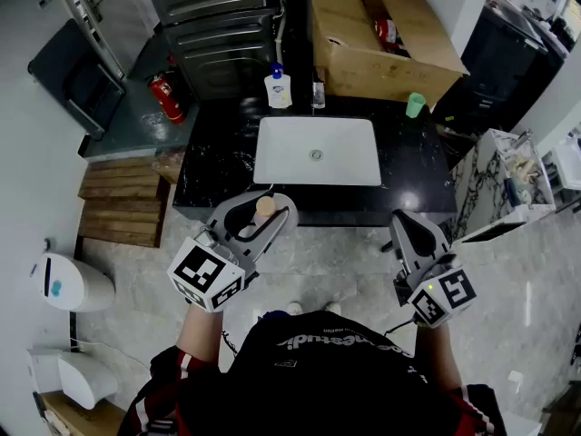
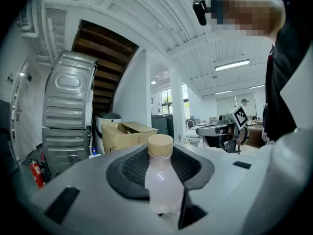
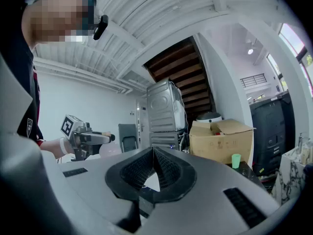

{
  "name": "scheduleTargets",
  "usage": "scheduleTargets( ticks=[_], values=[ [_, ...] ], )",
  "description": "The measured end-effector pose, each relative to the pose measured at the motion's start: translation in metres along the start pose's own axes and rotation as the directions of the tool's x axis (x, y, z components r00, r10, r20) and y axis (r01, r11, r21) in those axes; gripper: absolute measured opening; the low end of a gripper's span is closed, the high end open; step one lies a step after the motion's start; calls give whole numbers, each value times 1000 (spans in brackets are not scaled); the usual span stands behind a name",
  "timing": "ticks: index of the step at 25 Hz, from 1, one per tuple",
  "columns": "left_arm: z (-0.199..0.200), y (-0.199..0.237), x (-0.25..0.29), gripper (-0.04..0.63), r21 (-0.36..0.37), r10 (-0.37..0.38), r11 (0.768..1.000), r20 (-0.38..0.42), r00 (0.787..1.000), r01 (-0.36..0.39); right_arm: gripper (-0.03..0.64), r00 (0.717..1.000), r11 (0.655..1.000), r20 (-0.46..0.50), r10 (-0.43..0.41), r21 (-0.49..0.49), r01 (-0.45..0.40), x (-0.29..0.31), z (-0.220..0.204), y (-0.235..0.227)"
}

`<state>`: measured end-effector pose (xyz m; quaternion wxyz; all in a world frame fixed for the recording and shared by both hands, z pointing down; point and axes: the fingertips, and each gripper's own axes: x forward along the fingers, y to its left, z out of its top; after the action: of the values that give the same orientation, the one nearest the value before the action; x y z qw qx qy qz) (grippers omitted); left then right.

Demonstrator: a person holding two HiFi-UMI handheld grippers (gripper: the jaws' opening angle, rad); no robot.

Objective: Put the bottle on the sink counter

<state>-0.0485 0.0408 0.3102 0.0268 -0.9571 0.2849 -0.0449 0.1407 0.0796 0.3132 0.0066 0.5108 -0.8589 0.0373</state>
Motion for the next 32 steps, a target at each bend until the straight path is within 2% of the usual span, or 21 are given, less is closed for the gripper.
scheduleTargets(
  ticks=[17,23,32],
  values=[
    [6,4,3,146,-13,1,1000,18,1000,-1,40,1000,1000,0,2,-19,-2,5,0,3],
    [7,5,4,146,-40,6,999,28,1000,-5,40,1000,1000,17,-11,11,10,4,-1,-2],
    [5,-1,8,146,-46,17,999,22,1000,-16,40,1000,999,6,23,22,-23,1,-4,-2]
  ],
)
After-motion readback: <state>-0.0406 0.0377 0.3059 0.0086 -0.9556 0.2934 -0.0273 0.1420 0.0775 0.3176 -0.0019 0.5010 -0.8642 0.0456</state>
